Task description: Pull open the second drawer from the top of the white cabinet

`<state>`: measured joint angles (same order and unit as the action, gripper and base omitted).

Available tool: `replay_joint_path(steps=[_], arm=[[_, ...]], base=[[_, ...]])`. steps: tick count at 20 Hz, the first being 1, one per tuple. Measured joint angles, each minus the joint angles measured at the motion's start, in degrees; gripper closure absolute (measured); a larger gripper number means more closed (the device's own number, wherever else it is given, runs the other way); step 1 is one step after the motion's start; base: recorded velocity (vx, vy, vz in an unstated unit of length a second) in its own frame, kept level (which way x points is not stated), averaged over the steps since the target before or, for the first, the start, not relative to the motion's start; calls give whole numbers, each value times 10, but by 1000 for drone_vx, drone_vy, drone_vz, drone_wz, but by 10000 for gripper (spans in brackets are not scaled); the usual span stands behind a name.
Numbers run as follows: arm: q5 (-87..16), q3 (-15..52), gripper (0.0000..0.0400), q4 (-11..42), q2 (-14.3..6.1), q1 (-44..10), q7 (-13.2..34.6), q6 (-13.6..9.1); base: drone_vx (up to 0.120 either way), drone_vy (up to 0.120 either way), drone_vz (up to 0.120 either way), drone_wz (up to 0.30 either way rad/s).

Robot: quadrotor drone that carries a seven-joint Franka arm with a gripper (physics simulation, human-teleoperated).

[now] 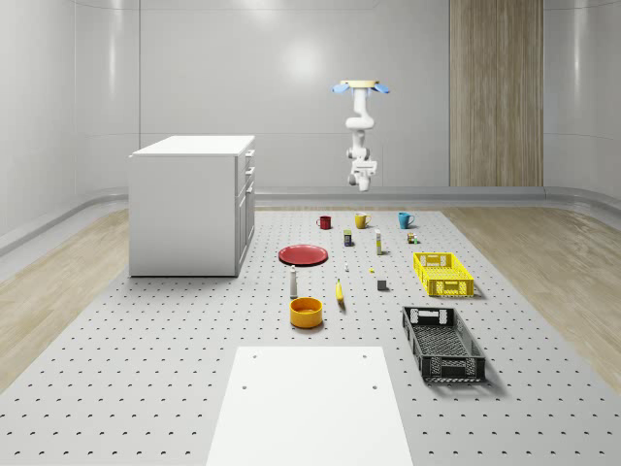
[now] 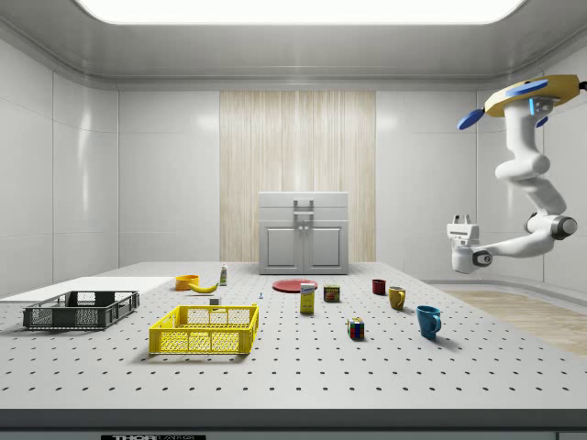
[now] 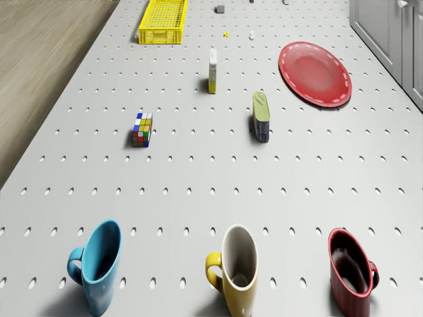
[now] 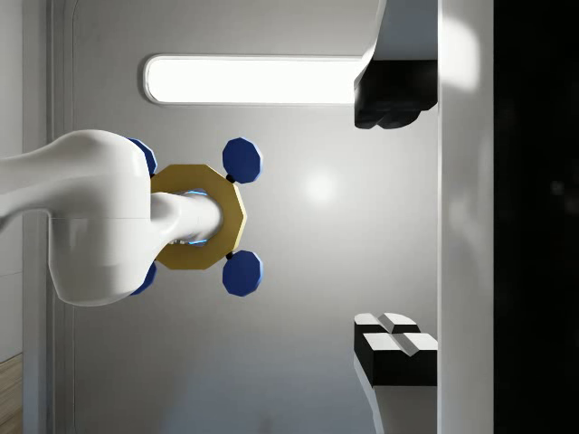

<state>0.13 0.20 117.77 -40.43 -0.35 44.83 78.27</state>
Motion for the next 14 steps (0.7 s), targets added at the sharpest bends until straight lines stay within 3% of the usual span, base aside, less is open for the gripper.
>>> replay_joint_path(steps=[6,9,14], arm=[[0,0,100,-7,2,-1,0,-2],[175,-110,95,11,1,21,-26,-5],[422,-271,94,98,-9,72,-68,-5]], base=[[120,-120,0,0],[120,-120,0,0],[120,-120,0,0]])
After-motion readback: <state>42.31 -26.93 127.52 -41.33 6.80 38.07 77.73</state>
